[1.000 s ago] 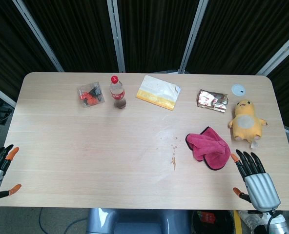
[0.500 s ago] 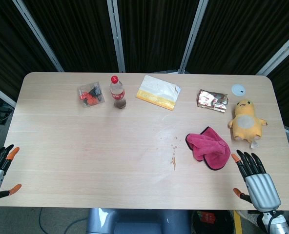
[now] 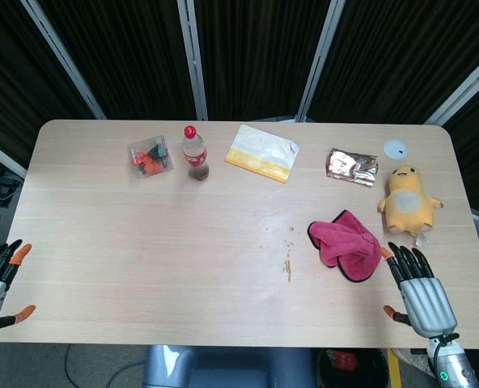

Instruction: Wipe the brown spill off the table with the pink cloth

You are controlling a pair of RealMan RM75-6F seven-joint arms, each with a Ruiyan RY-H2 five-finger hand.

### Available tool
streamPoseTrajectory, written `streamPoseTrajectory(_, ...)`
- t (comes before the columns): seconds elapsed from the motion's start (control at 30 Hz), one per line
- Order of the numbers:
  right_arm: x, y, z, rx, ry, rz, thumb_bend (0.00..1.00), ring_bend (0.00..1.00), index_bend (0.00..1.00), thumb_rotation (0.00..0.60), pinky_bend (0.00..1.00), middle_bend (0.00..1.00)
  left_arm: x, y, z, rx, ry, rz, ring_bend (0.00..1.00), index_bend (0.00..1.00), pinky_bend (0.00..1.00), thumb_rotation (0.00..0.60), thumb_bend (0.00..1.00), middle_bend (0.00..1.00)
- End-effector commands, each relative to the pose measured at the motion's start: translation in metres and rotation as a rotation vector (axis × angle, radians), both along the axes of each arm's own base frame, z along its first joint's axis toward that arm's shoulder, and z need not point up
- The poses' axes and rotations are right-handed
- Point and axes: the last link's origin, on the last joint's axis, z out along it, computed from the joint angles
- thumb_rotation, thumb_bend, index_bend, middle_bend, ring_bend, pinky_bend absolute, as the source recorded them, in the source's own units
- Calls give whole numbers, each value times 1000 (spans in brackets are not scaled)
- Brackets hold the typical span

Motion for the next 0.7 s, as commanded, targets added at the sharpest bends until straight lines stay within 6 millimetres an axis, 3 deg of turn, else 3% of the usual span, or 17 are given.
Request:
streamPoseTrajectory(0.03,10,-25,-14,14,11,-21,0,0,37,600,51,0,0,0,0,-1,-2,7,0,0,0,600,0,0)
streamPoseTrajectory(0.43,11,-79,-66,21,40,-150,0,0,110,600,74,35,-3,2,-2,-17,-20,36,0,0,0,600,0,0)
streamPoseTrajectory(0.7,5,-98,-81,-4,57,-198,0,0,142,600,110,81,-2,3,-3,-28,-21,40,0,0,0,600,0,0)
